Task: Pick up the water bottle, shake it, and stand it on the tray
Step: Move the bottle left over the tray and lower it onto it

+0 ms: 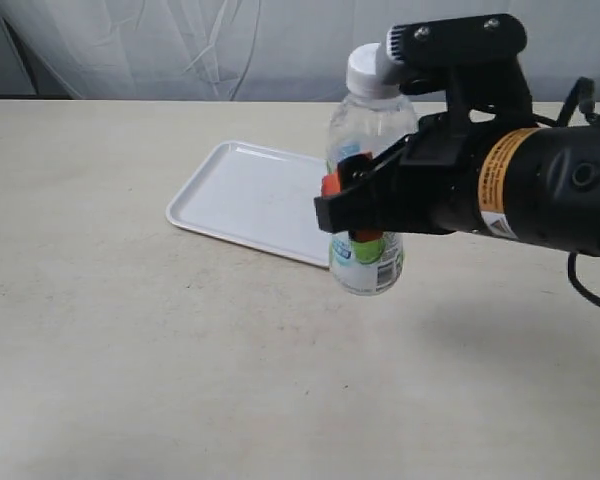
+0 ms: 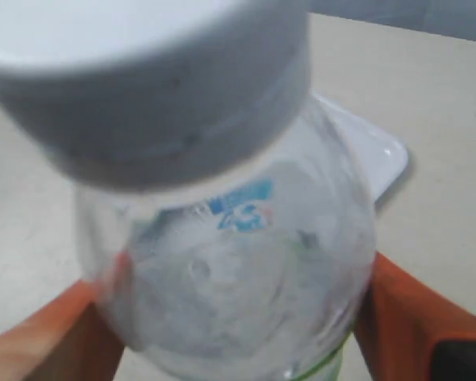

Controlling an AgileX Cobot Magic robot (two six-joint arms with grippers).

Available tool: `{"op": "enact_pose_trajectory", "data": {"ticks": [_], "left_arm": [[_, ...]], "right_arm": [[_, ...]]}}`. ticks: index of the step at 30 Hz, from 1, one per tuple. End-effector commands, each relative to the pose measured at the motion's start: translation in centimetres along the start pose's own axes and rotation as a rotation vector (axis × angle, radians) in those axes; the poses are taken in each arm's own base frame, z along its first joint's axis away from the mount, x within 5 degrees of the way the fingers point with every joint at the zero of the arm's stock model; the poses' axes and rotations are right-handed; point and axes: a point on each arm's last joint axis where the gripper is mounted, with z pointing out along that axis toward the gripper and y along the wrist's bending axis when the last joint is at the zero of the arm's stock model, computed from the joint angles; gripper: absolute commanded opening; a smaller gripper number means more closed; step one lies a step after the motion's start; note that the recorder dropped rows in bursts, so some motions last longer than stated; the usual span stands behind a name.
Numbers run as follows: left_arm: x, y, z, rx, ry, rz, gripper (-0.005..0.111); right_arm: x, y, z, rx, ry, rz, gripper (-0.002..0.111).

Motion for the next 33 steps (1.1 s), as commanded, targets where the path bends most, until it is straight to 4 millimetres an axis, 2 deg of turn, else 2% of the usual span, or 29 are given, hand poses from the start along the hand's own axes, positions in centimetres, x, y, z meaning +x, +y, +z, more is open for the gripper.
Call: {"op": "enact_pose_trajectory", "data": {"ticks": [1, 3, 4, 5, 8, 9, 11, 12, 13, 15, 16, 18, 21, 24, 26, 29, 33], "left_arm": [[0.0, 0.0, 0.0, 0.001, -0.010, -0.008, 0.000], [0.0, 0.0, 0.0, 0.001, -0.010, -0.008, 0.000], [0.0, 0.0, 0.0, 0.001, -0.010, -0.008, 0.000], [0.0, 0.0, 0.0, 0.001, -0.010, -0.008, 0.000], [0.0, 0.0, 0.0, 0.001, -0.010, -0.008, 0.000], [0.0, 0.0, 0.0, 0.001, -0.010, -0.008, 0.000], [0.0, 0.0, 0.0, 0.001, -0.010, -0.008, 0.000], [0.0, 0.0, 0.0, 0.001, -0.010, -0.008, 0.000], [0.0, 0.0, 0.0, 0.001, -0.010, -0.008, 0.000], [0.0, 0.0, 0.0, 0.001, -0.010, -0.008, 0.000], [0.0, 0.0, 0.0, 0.001, -0.010, -0.008, 0.000], [0.0, 0.0, 0.0, 0.001, -0.010, -0.008, 0.000], [0.0, 0.0, 0.0, 0.001, -0.010, -0.008, 0.000], [0.0, 0.0, 0.0, 0.001, -0.010, -0.008, 0.000], [0.0, 0.0, 0.0, 0.001, -0.010, -0.008, 0.000], [0.0, 0.0, 0.0, 0.001, -0.010, -0.008, 0.000], [0.0, 0.0, 0.0, 0.001, -0.010, -0.008, 0.000]], "right_arm": [[-0.9, -1.4, -0.3, 0.102, -0.010, 0.137, -0.001], [-1.2, 0.0, -0.6, -0.037, -0.056, -0.035, -0.001], [-1.3, -0.4, -0.7, -0.001, -0.042, 0.004, -0.001], [-2.4, -1.1, -1.3, 0.065, -0.063, 0.065, -0.001], [-4.1, -0.3, -3.0, -0.050, -0.190, 0.068, -0.001], [-3.7, -0.4, -2.8, -0.044, -0.163, 0.098, -0.001], [-1.0, -0.7, -0.6, 0.003, -0.032, 0.104, -0.001], [0.9, -0.7, 1.0, 0.011, 0.049, 0.103, -0.001], [1.2, -0.7, 1.2, 0.013, 0.060, 0.092, -0.001], [-0.6, -0.5, -0.3, -0.019, -0.024, 0.100, -0.001], [-2.2, -0.3, -1.9, -0.054, -0.114, 0.087, -0.001], [-2.5, -0.4, -2.3, -0.054, -0.142, 0.055, -0.001], [-1.7, -0.8, -1.2, 0.016, -0.068, 0.045, -0.001], [-1.8, -0.3, -0.3, -0.027, -0.091, -0.024, -0.001], [-2.1, -0.4, 0.3, -0.065, -0.120, -0.009, -0.001], [-2.3, -1.8, 1.6, -0.068, -0.128, 0.092, -0.001], [-2.8, -3.2, 3.5, -0.136, -0.193, 0.082, -0.001]]}}
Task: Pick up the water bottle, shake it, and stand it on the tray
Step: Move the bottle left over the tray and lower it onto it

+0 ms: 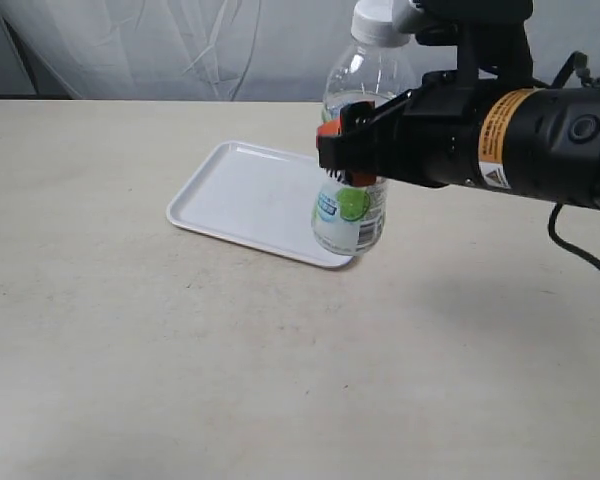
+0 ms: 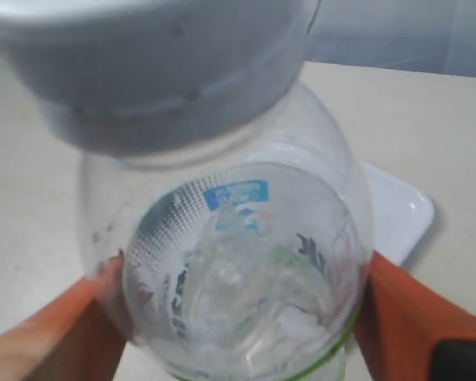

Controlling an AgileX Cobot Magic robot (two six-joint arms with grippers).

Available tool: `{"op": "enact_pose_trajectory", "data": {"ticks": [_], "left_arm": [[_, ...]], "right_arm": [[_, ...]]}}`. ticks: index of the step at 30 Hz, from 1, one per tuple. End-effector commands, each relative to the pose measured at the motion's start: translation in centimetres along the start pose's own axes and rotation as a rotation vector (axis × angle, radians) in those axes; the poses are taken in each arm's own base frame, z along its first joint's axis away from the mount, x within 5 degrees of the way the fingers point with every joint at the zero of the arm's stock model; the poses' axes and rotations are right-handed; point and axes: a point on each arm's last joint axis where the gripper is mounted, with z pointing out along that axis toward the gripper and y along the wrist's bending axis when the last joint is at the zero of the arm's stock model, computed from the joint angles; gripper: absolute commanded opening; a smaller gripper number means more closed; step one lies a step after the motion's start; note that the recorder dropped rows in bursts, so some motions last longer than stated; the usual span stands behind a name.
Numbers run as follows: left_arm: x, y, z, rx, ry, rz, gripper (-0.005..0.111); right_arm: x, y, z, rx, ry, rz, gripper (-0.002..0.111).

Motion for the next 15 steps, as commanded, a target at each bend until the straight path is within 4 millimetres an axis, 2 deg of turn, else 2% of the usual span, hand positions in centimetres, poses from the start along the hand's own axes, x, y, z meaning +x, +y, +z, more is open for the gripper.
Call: {"op": "enact_pose_trajectory", "data": {"ticks": [1, 5, 7, 10, 15], "left_arm": [[0.0, 0.0, 0.0, 0.001, -0.010, -0.008, 0.000], [0.0, 0.0, 0.0, 0.001, -0.010, -0.008, 0.000], [0.0, 0.0, 0.0, 0.001, -0.010, -0.008, 0.000], [0.0, 0.0, 0.0, 0.001, -0.010, -0.008, 0.000], [0.0, 0.0, 0.0, 0.001, -0.010, -0.008, 0.000]], "right_arm": [[-1.1, -1.3, 1.7, -0.118, -0.103, -0.015, -0.001], [-1.1, -3.7, 4.5, -0.111, -0.100, 0.022, -0.001], [-0.9, -4.6, 6.3, -0.095, -0.073, -0.021, -0.001], [-1.2, -4.7, 8.7, -0.136, -0.074, -0.118, -0.001], [-1.8, -5.0, 12.9, -0.164, -0.075, -0.142, -0.001]]}}
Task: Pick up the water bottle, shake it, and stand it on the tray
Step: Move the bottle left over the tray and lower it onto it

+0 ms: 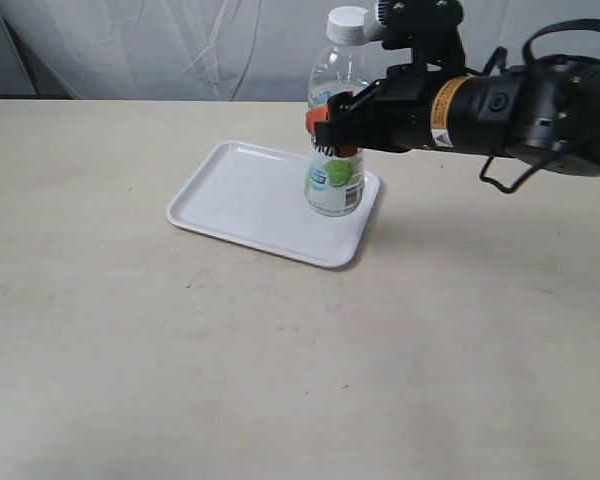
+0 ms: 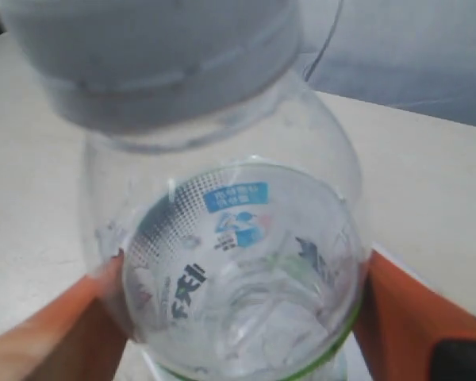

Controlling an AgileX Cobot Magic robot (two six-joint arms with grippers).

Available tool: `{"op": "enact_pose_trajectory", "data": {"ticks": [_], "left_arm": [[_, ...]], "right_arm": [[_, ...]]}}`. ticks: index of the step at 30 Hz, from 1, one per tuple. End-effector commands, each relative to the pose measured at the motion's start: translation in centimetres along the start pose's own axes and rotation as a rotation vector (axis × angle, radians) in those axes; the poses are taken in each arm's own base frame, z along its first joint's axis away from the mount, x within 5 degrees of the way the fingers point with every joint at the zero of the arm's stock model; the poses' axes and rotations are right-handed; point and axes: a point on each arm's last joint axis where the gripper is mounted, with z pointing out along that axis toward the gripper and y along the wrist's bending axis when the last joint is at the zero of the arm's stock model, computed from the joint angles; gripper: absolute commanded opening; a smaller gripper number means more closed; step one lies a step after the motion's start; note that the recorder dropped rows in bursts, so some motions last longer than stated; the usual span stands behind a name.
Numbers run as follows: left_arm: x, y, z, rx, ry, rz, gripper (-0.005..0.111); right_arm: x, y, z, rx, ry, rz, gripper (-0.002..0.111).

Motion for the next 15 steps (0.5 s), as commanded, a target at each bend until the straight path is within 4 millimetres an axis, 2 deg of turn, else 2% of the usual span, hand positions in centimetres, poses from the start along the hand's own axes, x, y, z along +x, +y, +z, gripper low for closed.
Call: {"op": "enact_pose_trajectory", "data": {"ticks": [1, 6, 10, 15], "left_arm": [[0.0, 0.0, 0.0, 0.001, -0.010, -0.008, 0.000], [0.0, 0.0, 0.0, 0.001, -0.010, -0.008, 0.000], [0.0, 0.0, 0.0, 0.001, -0.010, -0.008, 0.000], [0.0, 0.0, 0.0, 0.001, -0.010, -0.008, 0.000]], "right_arm": [[-1.7, -0.2, 3.1, -0.069, -0.065, -0.056, -0.001], [-1.4, -0.5, 5.7, -0.111, -0.076, -0.053, -0.001], [0.0, -1.0, 7.3, -0.108, -0.036, -0.043, -0.001], [1.4, -1.3, 8.2, -0.087, 0.011, -0.037, -0.001]]}}
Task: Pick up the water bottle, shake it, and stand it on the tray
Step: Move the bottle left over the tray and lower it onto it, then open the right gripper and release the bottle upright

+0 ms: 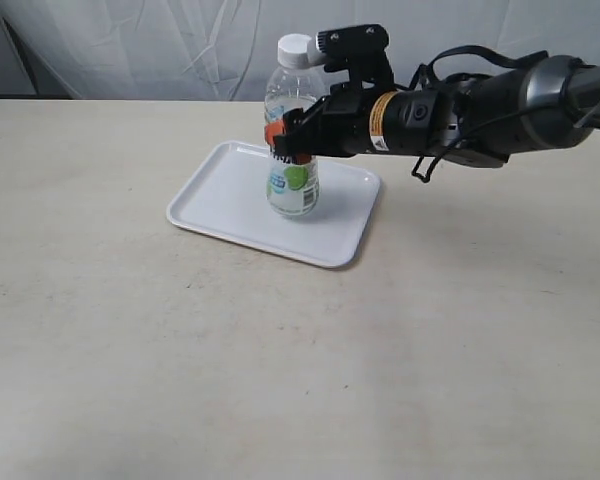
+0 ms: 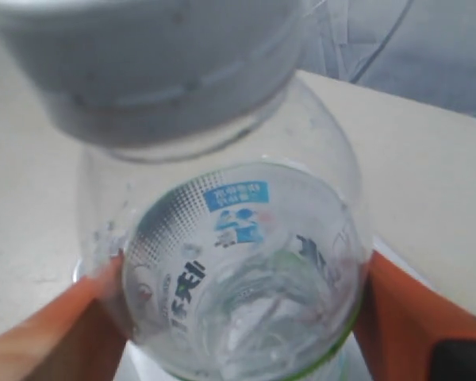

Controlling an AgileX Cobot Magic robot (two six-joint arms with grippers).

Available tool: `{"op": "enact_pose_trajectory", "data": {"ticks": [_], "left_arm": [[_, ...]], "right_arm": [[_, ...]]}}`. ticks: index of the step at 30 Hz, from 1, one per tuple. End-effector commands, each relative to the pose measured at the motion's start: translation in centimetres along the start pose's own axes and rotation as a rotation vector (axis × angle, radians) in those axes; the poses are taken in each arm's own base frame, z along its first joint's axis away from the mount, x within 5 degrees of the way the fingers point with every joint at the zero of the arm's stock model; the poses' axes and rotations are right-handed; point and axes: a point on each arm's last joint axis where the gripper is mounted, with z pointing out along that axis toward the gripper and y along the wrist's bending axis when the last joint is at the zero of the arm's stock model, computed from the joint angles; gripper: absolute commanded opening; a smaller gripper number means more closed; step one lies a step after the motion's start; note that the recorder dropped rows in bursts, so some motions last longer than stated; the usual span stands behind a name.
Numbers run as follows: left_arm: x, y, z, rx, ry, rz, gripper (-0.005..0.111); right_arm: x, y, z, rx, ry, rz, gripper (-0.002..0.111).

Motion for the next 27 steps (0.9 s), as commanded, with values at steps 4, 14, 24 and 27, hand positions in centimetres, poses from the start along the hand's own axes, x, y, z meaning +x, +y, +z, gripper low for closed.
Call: {"op": "enact_pose_trajectory", "data": {"ticks": [4, 14, 24, 27], "left_arm": [[0.0, 0.0, 0.0, 0.001, -0.010, -0.008, 0.000], [0.0, 0.0, 0.0, 0.001, -0.010, -0.008, 0.000], [0.0, 0.0, 0.0, 0.001, -0.010, -0.008, 0.000], [0.0, 0.0, 0.0, 0.001, -0.010, -0.008, 0.000]], "right_arm": [[0.0, -0.2, 0.3, 0.002, -0.002, -0.005, 0.002], [0.4, -0.6, 0.3, 0.043, 0.047, 0.059, 0.075], [0.8, 0.9, 0.6, 0.041, 0.096, 0.014, 0.077], [0.9, 1.5, 0.7, 0.067, 0.121, -0.007, 0.077]]}}
